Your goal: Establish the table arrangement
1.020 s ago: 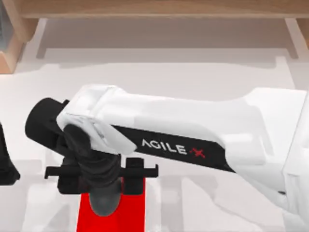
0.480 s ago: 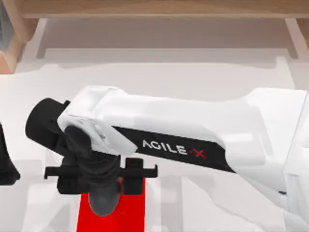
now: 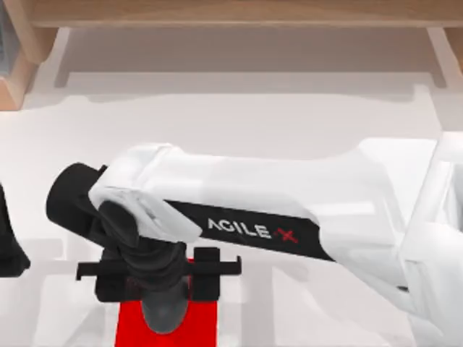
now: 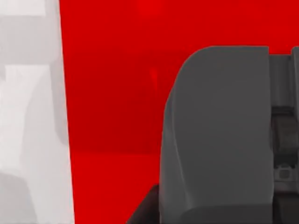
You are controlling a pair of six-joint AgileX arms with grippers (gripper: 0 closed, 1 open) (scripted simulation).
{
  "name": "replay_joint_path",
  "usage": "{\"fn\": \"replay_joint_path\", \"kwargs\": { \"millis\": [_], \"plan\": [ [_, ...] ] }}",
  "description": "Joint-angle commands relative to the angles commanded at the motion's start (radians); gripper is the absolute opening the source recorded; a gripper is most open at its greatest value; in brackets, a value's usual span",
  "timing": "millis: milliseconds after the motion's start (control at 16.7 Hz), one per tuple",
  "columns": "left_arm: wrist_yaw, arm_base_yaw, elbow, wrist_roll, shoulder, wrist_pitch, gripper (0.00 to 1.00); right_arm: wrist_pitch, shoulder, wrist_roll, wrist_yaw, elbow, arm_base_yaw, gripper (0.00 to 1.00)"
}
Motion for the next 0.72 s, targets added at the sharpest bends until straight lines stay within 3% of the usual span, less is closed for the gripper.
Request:
{"fn": "replay_joint_path", "kwargs": {
  "millis": [720],
  "plan": [
    [0.0,0.0,0.0,0.0,0.0,0.0,1.0,0.0,0.0,0.0,0.0,0.0,0.0,0.98]
  ]
}}
